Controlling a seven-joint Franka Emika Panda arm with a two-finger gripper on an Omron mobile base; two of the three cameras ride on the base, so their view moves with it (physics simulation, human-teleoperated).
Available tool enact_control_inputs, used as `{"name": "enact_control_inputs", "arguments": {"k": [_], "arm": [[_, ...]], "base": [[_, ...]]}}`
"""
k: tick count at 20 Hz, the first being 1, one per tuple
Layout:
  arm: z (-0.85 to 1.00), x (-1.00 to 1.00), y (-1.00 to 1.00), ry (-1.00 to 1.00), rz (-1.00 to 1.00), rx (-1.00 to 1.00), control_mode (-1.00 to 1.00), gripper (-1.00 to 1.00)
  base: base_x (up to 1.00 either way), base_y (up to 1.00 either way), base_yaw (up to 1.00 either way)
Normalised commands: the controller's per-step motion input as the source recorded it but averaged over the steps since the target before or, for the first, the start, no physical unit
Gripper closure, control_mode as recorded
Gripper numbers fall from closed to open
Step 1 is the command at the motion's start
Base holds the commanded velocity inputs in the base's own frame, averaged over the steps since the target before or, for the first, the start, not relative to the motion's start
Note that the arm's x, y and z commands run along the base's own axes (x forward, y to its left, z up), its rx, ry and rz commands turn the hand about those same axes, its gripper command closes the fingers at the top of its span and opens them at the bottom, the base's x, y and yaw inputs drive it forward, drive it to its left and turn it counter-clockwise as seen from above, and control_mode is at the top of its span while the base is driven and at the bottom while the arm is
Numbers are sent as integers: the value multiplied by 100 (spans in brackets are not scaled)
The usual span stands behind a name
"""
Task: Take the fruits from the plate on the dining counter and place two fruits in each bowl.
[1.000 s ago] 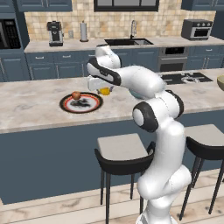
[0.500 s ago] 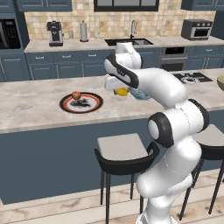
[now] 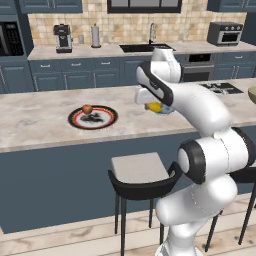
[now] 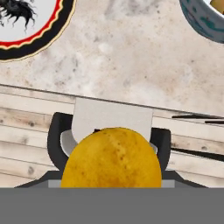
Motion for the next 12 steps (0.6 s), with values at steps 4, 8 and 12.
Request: {"name": "enact_control_inputs", "arguments": {"k": [4, 8, 12], "arm": [[0, -34, -8, 0, -3, 0, -100, 100], [0, -15, 0, 0, -5, 0, -100, 100], [0, -13, -4, 0, -3, 0, -100, 100]], "base": [[0, 0, 0], [0, 0, 0], [0, 0, 0]]}}
